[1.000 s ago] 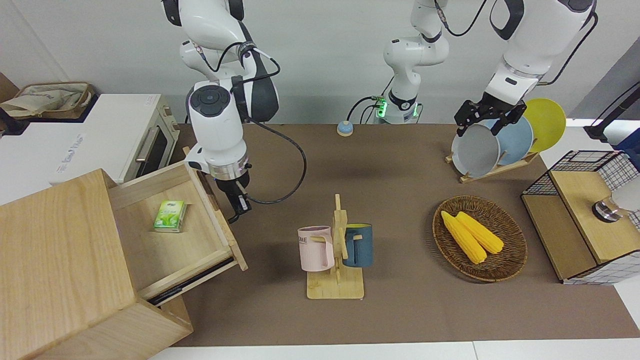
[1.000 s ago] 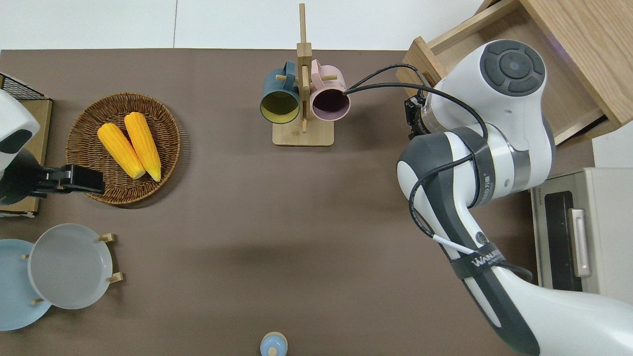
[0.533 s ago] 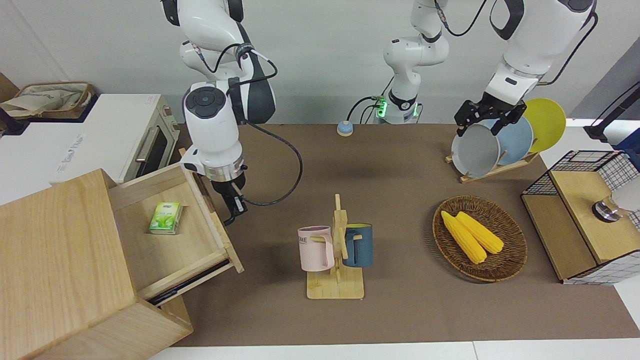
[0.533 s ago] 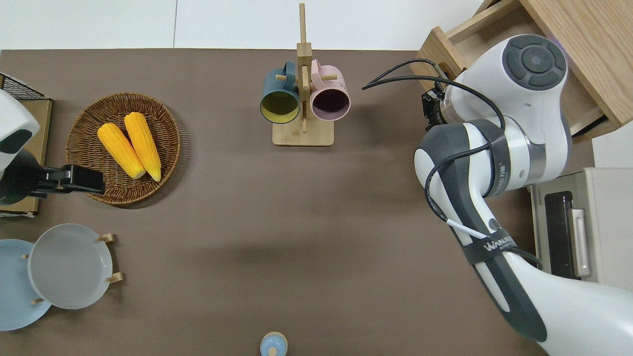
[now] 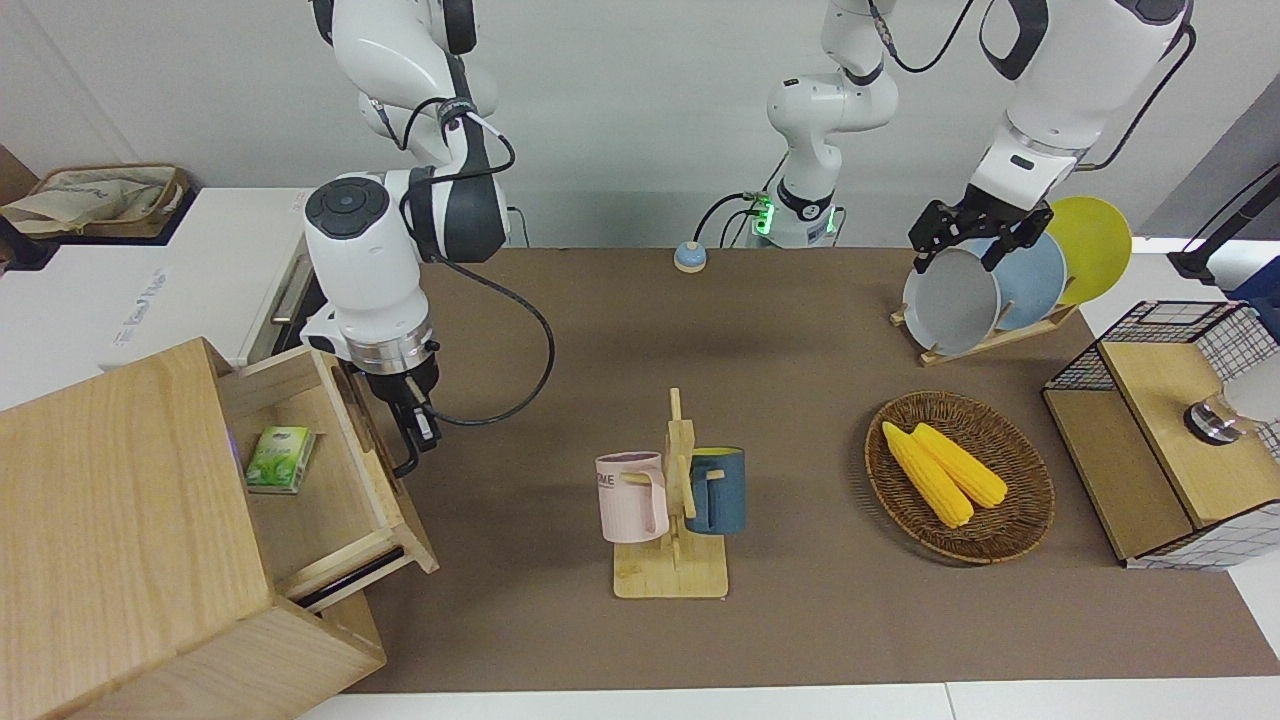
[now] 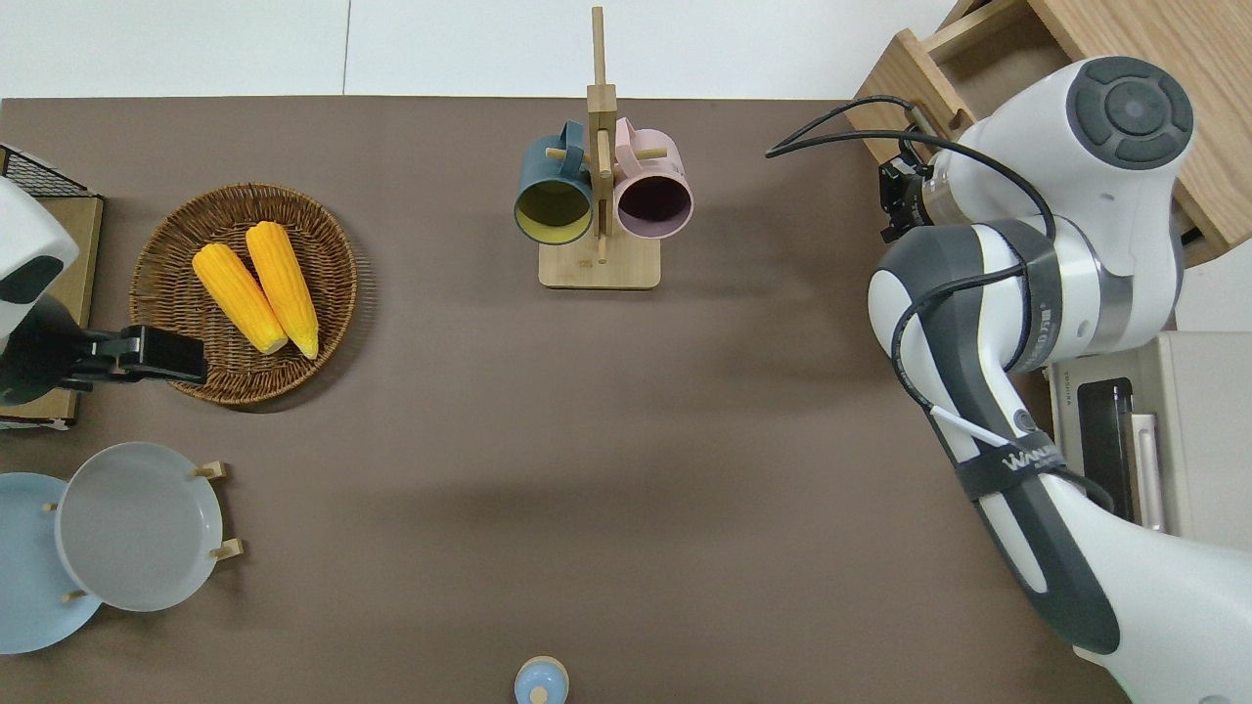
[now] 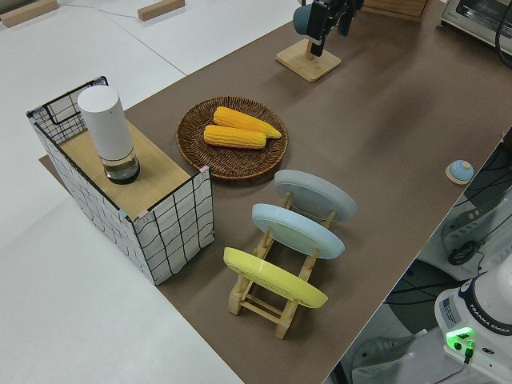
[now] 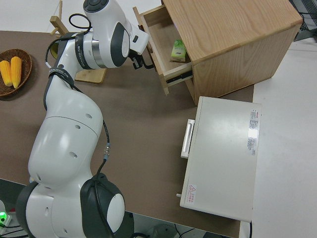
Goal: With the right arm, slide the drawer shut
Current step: 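Push the drawer front away from the robot with the right gripper, then keep pushing the drawer fully shut with the right gripper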
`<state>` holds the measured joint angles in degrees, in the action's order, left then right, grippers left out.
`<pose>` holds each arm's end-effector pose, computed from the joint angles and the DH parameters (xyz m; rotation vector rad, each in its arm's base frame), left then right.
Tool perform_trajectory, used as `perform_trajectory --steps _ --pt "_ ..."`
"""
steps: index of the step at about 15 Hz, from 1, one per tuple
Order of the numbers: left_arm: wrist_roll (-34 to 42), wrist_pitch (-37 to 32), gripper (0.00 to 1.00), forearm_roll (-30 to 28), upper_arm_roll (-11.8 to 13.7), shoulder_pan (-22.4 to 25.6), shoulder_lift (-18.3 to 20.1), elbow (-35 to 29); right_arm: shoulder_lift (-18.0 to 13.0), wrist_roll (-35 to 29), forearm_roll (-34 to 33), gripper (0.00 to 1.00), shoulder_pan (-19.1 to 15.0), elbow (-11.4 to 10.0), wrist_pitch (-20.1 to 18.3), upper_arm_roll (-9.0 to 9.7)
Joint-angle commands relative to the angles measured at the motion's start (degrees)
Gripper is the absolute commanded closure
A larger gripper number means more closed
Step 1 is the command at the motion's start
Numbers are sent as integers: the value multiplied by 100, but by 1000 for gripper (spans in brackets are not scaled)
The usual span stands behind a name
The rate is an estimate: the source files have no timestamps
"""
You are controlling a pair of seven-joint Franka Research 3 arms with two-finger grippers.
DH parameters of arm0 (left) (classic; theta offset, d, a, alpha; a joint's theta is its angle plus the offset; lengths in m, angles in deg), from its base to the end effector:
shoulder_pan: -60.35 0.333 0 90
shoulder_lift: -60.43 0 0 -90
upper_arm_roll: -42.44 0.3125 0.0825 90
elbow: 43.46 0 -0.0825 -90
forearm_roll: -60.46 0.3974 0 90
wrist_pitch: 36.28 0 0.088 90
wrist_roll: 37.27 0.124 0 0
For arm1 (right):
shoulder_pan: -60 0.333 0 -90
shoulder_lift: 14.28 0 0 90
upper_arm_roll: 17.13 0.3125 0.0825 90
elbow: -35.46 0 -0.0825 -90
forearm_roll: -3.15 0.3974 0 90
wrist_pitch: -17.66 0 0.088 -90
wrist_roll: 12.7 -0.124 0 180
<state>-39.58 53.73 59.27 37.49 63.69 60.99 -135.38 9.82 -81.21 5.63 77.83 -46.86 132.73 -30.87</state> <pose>0.5635 -0.0186 0.5933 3.1222 0.0195 -0.0379 0.7076 0.0796 0.4489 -2.6157 1.6243 -0.2524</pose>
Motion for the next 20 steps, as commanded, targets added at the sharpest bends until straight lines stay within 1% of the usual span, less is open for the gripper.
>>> perform_trajectory --steps 1,3,6,9,16,20 --pt "46 -79 2 66 21 -26 58 -28 59 268 278 1000 -192 68 305 11" --pt "46 -71 5 66 29 -26 58 -28 59 574 385 1000 -262 68 332 11" --pt "37 -71 5 66 20 -35 58 -28 50 803 498 1000 -420 68 332 11" --pt "46 -79 2 66 29 -26 58 -28 50 1085 631 1000 -587 138 314 11" --pt "37 -71 5 66 21 -26 58 -28 59 1366 640 1000 -825 164 314 20" --pt "46 -80 5 66 29 -35 58 -28 50 1516 648 1000 -966 173 288 64"
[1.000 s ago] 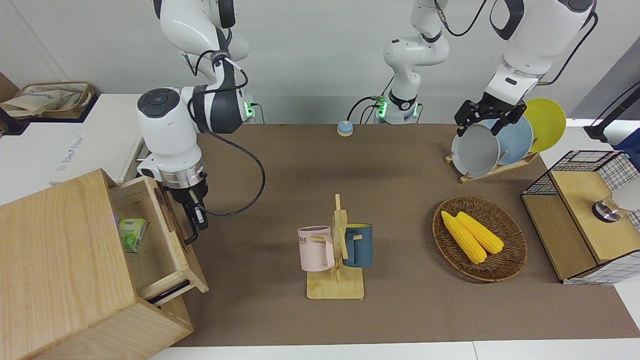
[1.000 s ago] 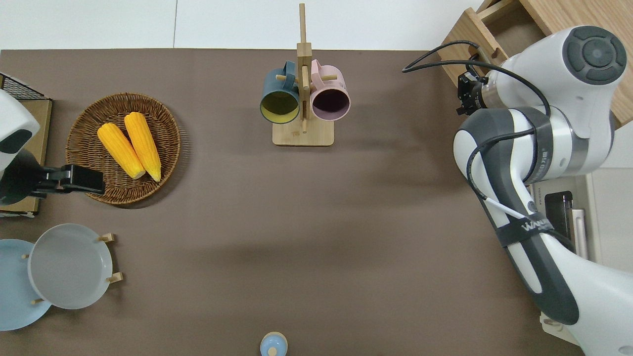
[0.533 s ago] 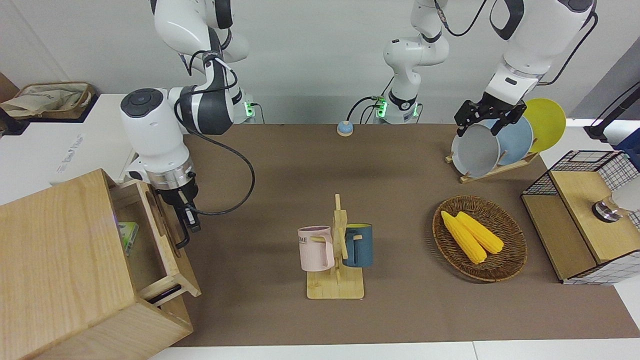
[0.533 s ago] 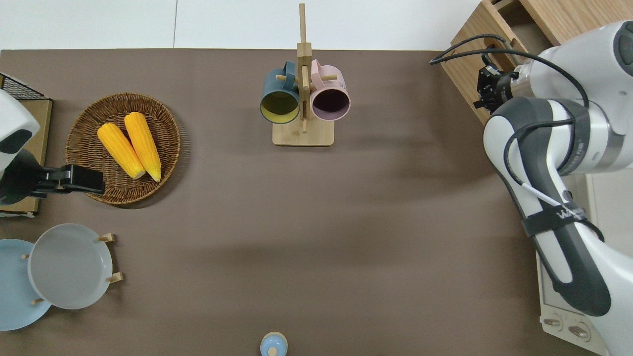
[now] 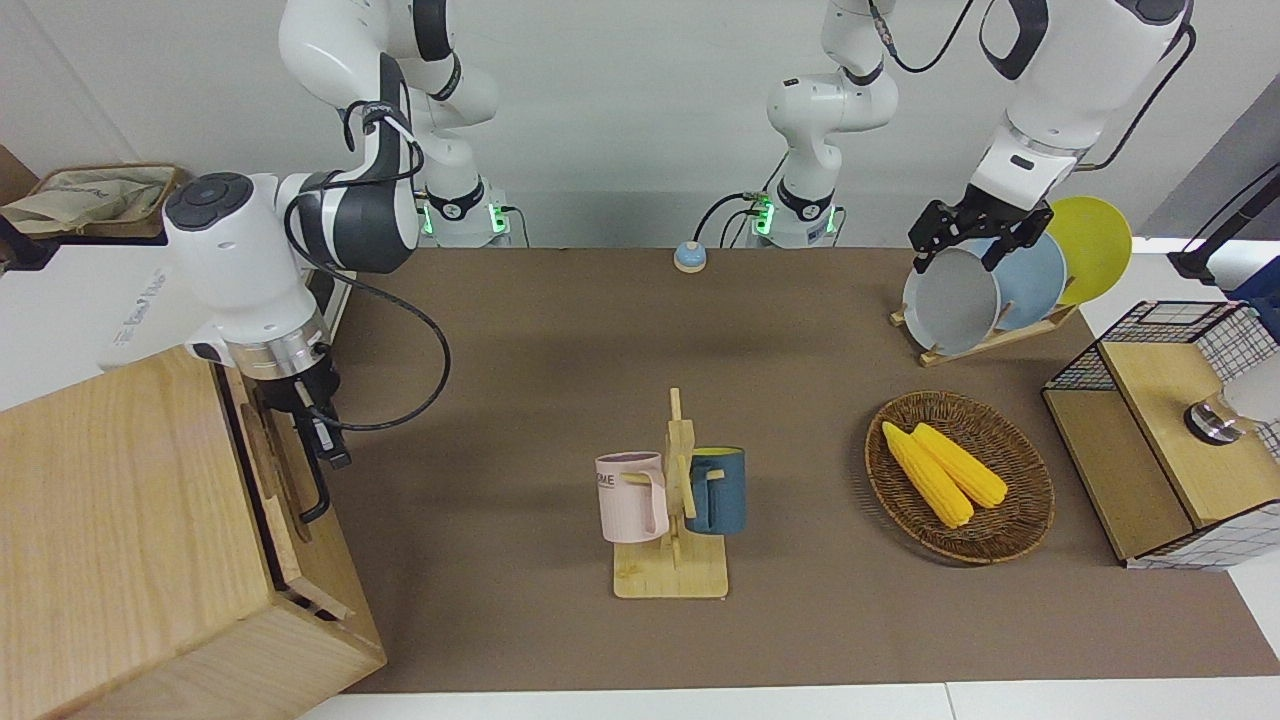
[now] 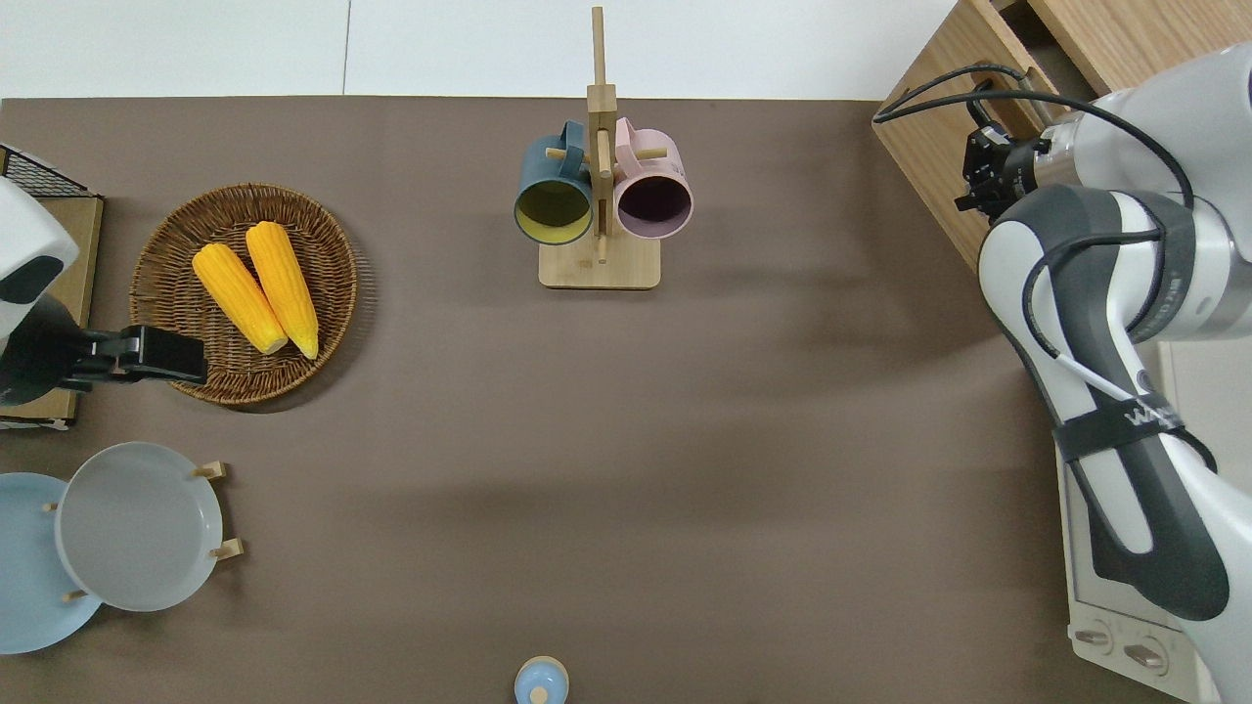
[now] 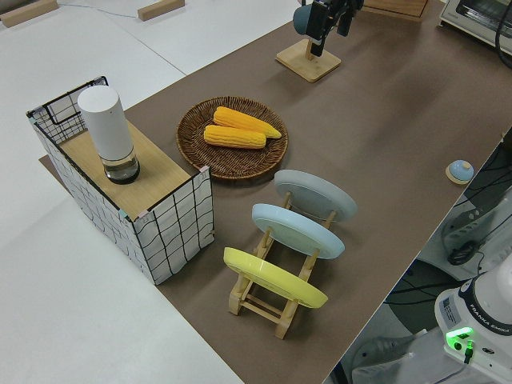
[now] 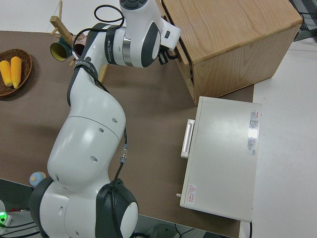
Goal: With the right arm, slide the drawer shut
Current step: 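Keep pushing the drawer fully shut with the right gripper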
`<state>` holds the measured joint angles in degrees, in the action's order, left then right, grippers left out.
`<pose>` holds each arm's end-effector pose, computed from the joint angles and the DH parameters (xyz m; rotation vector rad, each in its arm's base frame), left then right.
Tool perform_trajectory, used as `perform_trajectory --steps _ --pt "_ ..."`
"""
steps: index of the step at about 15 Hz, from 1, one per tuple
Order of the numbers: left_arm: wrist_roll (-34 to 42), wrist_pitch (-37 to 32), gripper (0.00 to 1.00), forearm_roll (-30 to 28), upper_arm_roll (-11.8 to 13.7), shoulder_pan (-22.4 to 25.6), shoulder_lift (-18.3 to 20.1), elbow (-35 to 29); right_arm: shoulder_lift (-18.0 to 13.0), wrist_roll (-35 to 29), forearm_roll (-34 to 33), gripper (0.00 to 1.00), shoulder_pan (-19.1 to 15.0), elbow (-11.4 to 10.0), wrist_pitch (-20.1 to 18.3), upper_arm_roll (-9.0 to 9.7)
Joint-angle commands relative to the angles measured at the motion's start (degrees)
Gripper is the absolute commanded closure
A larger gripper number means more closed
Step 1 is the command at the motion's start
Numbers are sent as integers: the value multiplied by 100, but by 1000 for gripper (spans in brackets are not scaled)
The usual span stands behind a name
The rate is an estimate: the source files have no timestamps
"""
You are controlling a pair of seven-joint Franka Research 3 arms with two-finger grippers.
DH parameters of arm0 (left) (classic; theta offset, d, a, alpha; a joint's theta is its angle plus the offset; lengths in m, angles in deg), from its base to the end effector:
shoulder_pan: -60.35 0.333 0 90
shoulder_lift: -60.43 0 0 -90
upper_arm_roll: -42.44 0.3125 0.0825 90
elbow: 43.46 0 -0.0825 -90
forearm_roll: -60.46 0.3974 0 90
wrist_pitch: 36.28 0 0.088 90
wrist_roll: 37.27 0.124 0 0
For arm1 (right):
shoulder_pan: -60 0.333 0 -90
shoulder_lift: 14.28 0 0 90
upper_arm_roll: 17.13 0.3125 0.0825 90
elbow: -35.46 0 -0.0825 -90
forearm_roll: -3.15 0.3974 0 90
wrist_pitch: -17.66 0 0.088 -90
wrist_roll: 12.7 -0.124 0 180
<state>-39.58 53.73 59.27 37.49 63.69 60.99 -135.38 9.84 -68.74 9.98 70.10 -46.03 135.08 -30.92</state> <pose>0.5635 -0.0186 0.5933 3.1222 0.0195 -0.0379 0.7185 -0.0109 0.4605 -2.6072 1.5187 -0.2857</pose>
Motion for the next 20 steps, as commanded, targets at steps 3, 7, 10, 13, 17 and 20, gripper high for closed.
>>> perform_trajectory --steps 3,7,10,13,17,20 --pt "37 -71 2 66 20 -26 58 -28 49 444 239 1000 -280 98 27 78" --pt "45 -71 2 66 29 -26 58 -28 49 673 397 1000 -377 98 9 78" --pt "45 -71 2 66 20 -26 58 -28 49 761 406 1000 -412 98 0 78" --pt "37 -71 5 66 29 -26 58 -28 49 796 406 1000 -412 98 0 78" --pt "45 -71 2 66 29 -26 58 -28 49 823 406 1000 -412 98 -8 78" --pt "45 -71 5 66 29 -35 58 -28 49 849 406 1000 -412 98 -17 78"
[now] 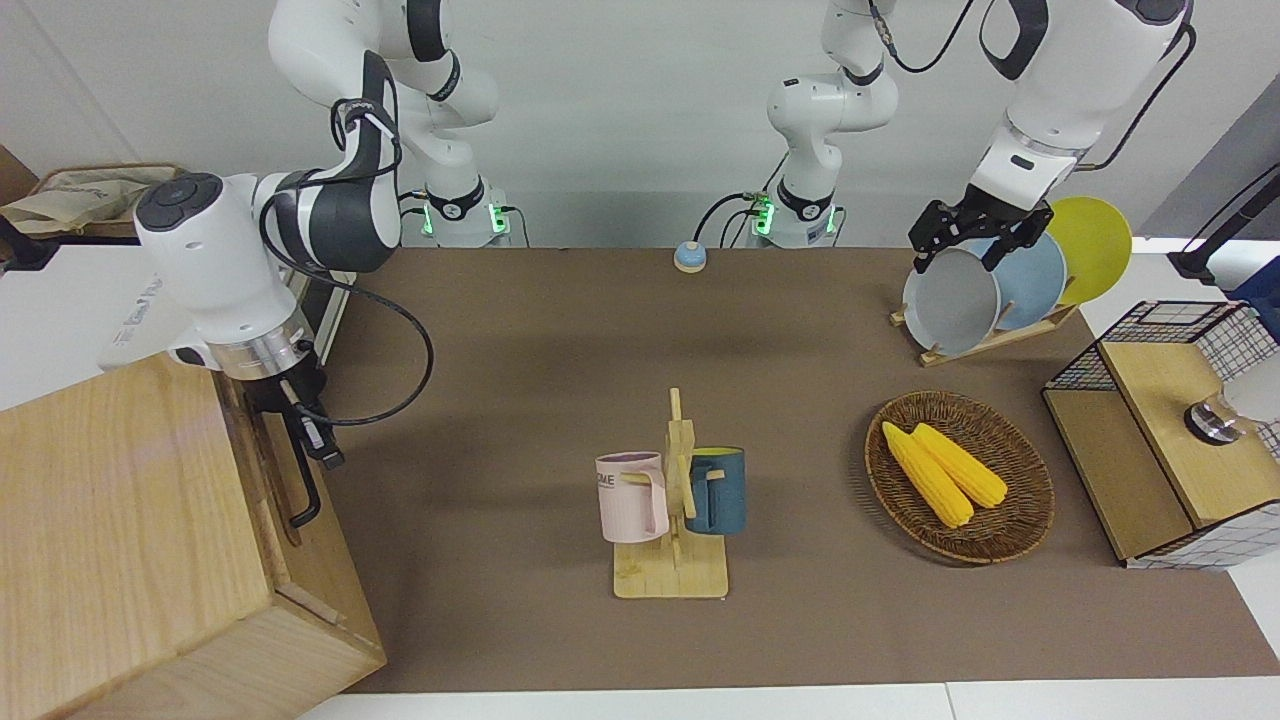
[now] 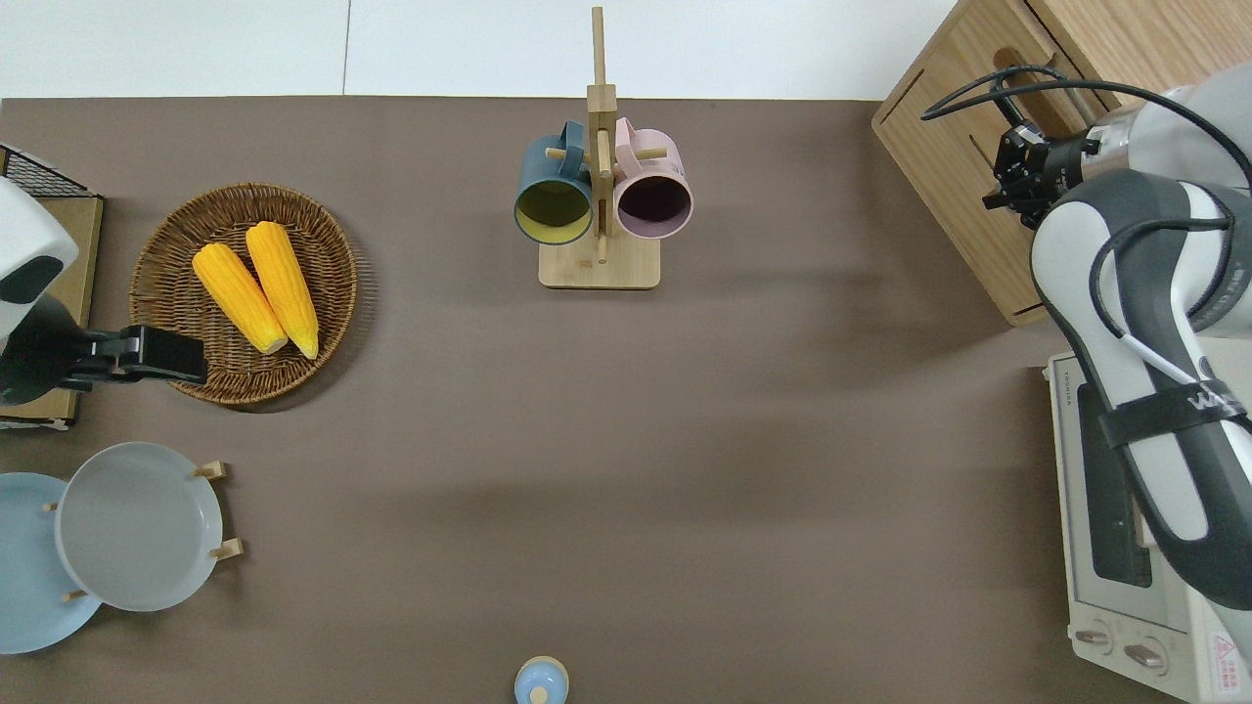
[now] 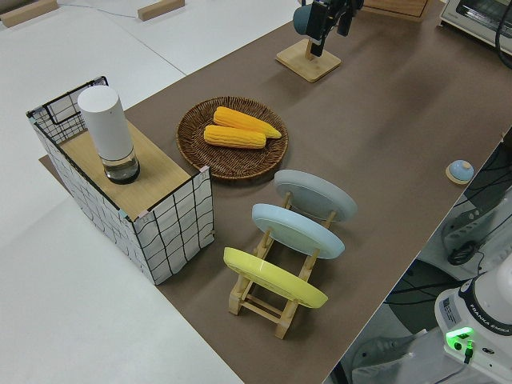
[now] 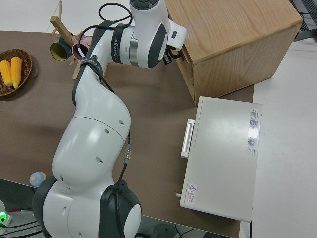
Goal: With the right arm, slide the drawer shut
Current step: 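Keep pushing the drawer fully shut with the right gripper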
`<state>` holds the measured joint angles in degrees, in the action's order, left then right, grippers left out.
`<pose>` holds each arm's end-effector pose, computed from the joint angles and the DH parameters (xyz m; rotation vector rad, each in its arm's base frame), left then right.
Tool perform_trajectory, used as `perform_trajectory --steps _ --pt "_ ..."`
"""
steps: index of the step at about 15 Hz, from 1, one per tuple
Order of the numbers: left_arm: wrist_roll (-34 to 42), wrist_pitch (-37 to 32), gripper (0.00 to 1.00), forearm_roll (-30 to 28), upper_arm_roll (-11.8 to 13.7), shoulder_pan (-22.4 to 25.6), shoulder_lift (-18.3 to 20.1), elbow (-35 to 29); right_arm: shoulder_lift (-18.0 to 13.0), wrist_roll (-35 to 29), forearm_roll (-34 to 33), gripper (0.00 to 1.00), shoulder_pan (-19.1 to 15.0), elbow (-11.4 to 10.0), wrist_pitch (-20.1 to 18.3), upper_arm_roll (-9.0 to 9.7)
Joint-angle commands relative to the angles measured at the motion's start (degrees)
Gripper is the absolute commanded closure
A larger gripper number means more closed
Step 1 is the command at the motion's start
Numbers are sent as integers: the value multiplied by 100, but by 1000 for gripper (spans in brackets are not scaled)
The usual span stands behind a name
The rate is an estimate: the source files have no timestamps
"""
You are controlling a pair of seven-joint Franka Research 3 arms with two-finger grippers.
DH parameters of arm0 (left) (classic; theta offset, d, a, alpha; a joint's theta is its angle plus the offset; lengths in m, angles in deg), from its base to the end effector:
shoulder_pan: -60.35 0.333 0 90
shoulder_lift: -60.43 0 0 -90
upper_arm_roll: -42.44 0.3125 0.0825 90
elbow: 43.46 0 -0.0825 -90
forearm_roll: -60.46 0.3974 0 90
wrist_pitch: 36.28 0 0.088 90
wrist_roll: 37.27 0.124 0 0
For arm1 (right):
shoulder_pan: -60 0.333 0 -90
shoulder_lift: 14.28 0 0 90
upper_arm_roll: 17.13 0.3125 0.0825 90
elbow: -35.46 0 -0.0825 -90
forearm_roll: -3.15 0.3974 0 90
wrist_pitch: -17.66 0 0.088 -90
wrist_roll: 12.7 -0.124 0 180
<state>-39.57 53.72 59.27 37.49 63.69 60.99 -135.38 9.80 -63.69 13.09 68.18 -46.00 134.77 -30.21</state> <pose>0.5634 -0.0186 0.5933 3.1222 0.0192 -0.0382 0.7180 -0.0236 0.4602 -2.6101 1.4411 -0.2510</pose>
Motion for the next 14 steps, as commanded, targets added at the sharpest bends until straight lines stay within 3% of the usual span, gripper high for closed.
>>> perform_trajectory --steps 1,7,14 --pt "45 -71 5 66 20 -26 67 -28 53 353 96 1000 -221 95 14 7" --pt "45 -71 2 66 29 -26 58 -28 -9 195 114 1000 51 86 -118 69" --pt "45 -71 2 66 20 -35 58 -28 -246 98 35 990 613 86 -741 69"
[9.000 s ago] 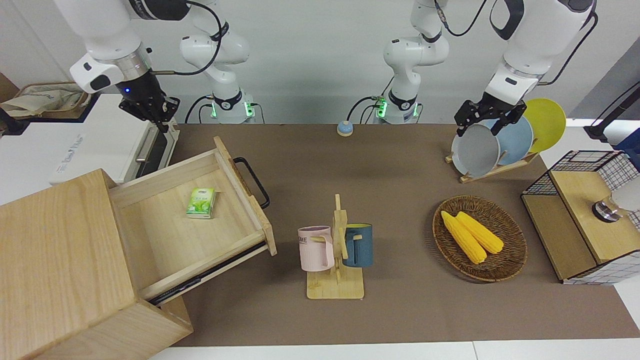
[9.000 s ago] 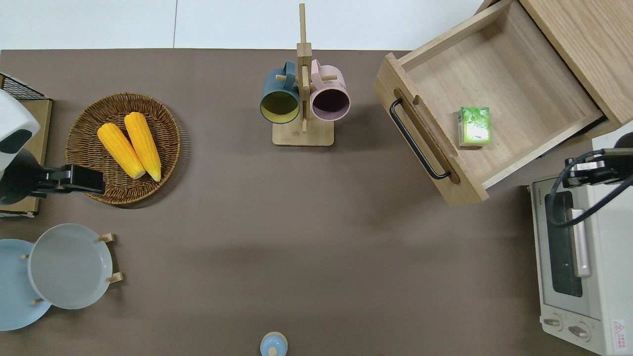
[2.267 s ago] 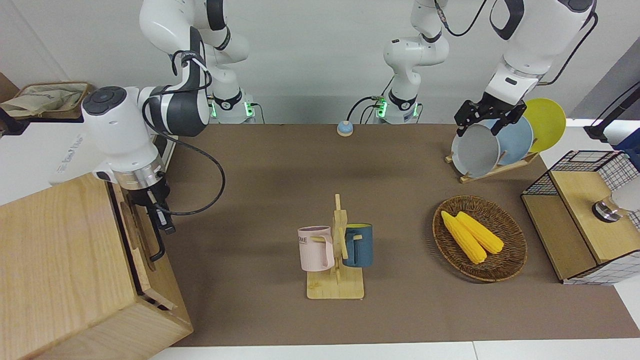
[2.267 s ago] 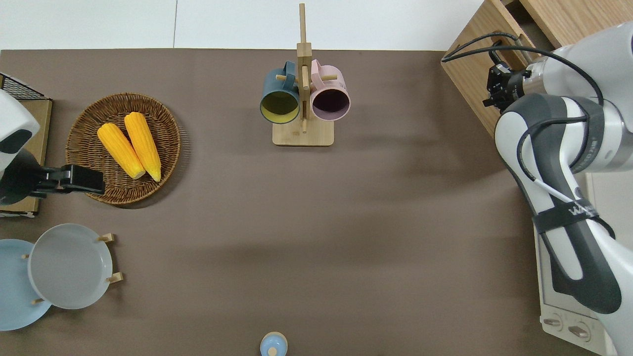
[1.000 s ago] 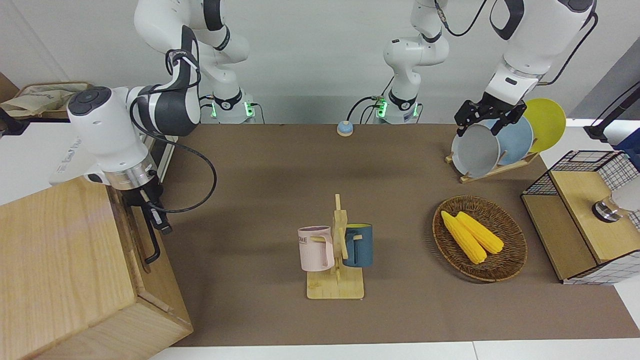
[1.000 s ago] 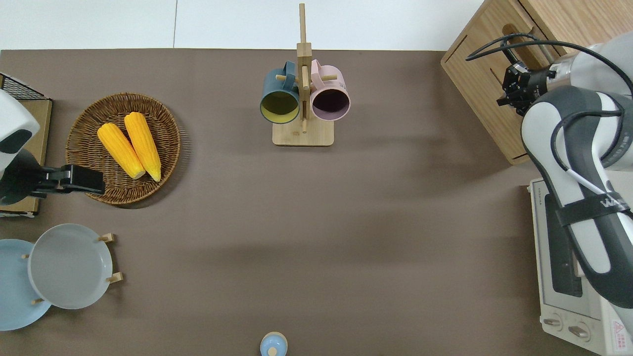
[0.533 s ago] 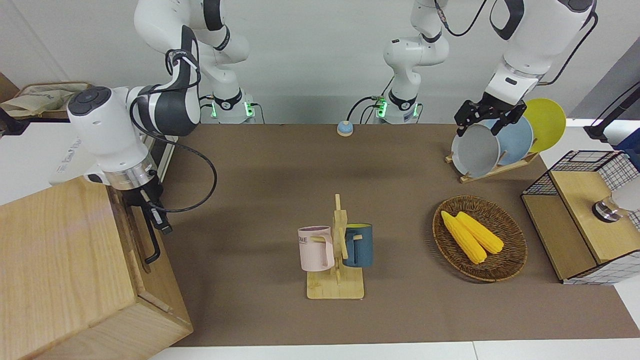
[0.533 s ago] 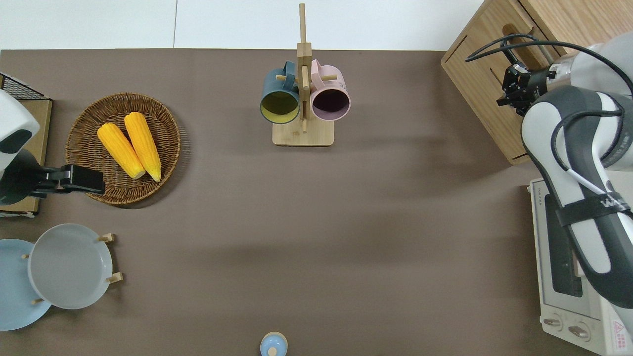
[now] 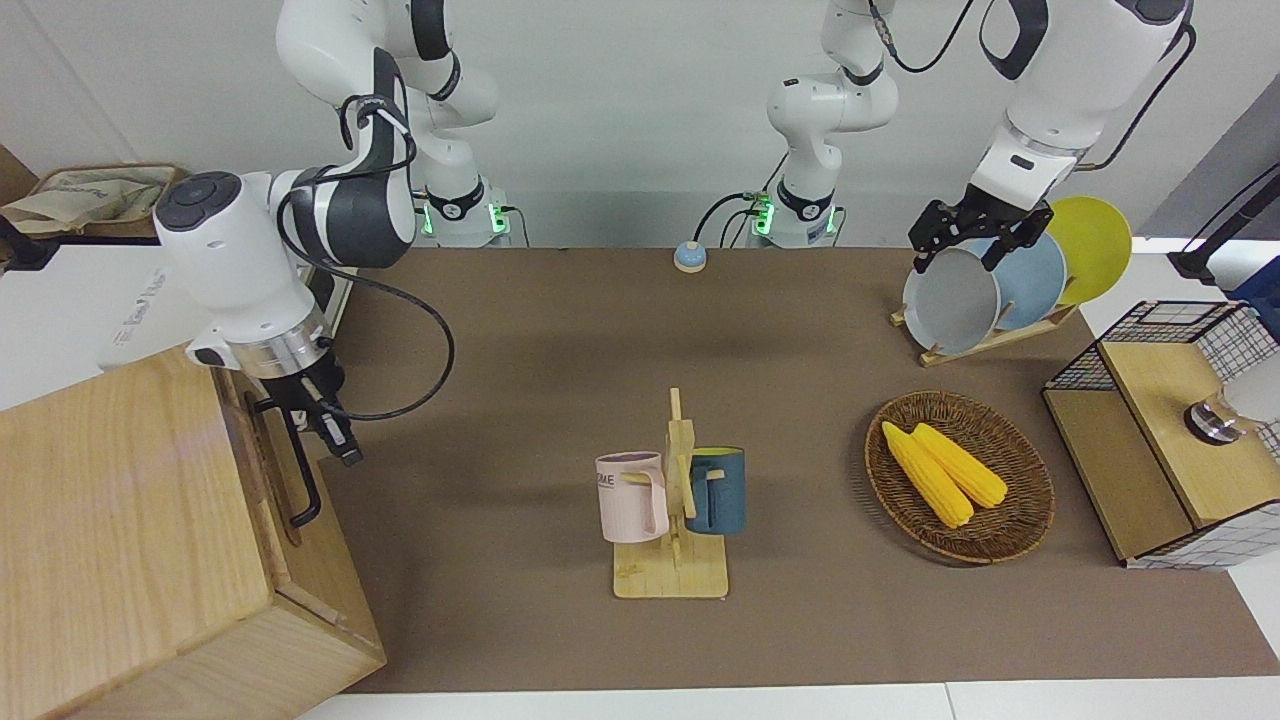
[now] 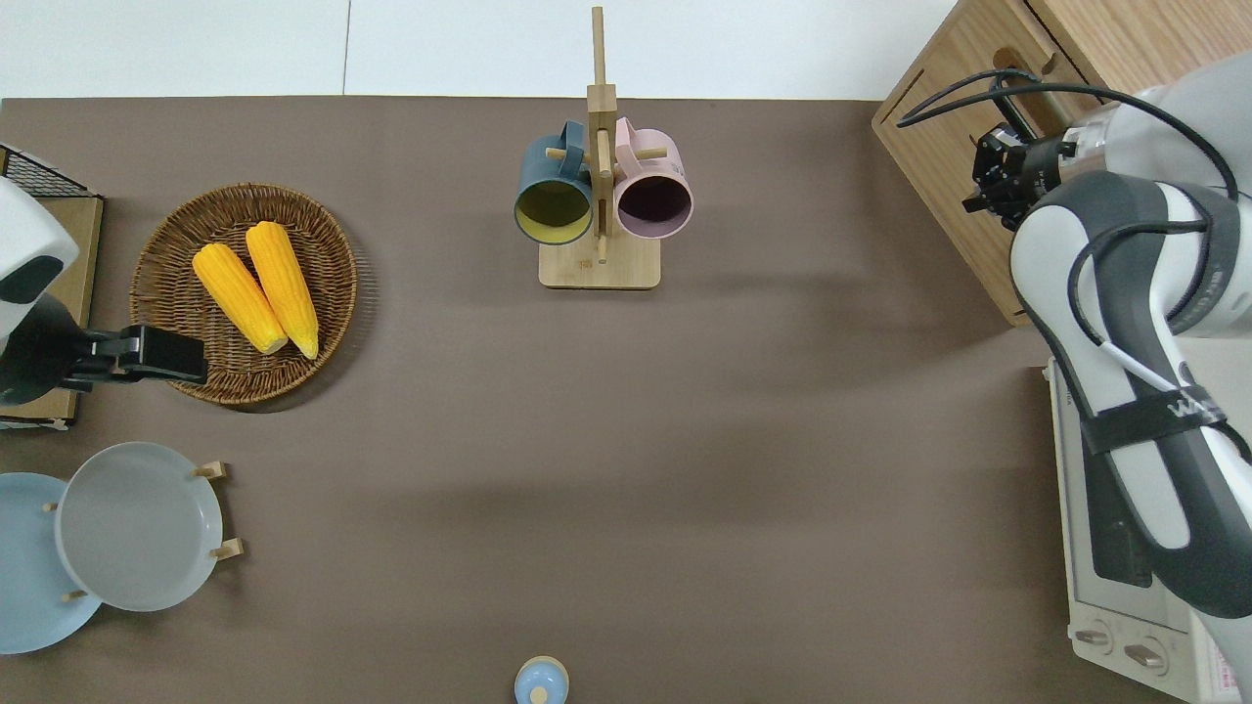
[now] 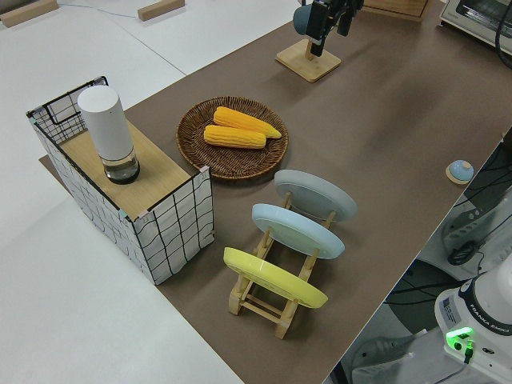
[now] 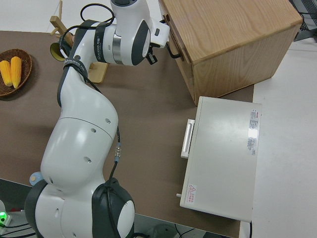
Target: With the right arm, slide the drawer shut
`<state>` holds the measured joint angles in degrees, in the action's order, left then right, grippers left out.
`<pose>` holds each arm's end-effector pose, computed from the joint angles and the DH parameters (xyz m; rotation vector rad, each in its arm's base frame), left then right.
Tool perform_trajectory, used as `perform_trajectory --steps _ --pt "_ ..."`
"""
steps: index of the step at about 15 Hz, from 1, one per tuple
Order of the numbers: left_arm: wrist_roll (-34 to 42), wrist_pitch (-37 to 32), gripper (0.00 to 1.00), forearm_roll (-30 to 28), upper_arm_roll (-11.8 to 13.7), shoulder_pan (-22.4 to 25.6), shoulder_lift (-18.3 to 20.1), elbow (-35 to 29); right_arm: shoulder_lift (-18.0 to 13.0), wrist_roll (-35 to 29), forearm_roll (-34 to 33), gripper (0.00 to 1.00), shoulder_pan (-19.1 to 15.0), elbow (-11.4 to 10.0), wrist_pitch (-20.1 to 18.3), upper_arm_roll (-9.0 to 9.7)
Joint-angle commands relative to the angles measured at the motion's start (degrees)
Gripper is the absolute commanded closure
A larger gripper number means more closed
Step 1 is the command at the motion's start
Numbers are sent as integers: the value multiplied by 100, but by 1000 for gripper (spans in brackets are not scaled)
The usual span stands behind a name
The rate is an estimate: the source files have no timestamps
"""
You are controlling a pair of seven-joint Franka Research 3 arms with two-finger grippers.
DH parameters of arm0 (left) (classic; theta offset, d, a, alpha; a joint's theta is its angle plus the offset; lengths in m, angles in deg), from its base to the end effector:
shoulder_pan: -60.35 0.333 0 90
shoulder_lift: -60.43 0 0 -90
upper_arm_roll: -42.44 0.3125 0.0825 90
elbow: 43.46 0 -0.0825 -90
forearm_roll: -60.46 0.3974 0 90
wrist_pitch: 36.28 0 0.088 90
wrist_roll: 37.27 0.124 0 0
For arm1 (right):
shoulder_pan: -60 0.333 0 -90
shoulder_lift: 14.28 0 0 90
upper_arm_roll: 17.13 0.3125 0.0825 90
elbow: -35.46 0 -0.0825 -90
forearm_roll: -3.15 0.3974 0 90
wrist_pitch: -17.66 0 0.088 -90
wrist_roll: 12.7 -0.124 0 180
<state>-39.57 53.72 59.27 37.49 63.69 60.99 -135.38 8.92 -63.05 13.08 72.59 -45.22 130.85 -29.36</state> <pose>0.5634 -0.0186 0.5933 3.1222 0.0192 -0.0382 0.7098 0.0416 0.4698 -2.6885 1.3038 -0.1792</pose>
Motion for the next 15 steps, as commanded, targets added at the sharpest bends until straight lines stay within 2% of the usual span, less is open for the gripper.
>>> perform_trajectory --steps 1,4,5,8,13,15 --pt "45 -71 5 66 21 -26 58 -28 -210 60 26 990 225 9 -498 -8" --pt "37 -71 2 66 21 -35 67 -28 -456 209 26 992 331 -35 -780 -8" --pt "45 -71 2 66 29 -35 58 -28 -509 384 9 992 444 -44 -911 -16" --pt "45 -71 2 66 29 -35 58 -28 -790 999 8 1000 472 -88 -1438 -16" --pt "45 -71 2 66 21 -26 58 -28 -1405 1991 -167 1000 271 -395 -2106 -25" --pt "37 -71 2 66 29 -26 58 -28 -1564 2431 -368 1000 173 -518 -2221 -25"
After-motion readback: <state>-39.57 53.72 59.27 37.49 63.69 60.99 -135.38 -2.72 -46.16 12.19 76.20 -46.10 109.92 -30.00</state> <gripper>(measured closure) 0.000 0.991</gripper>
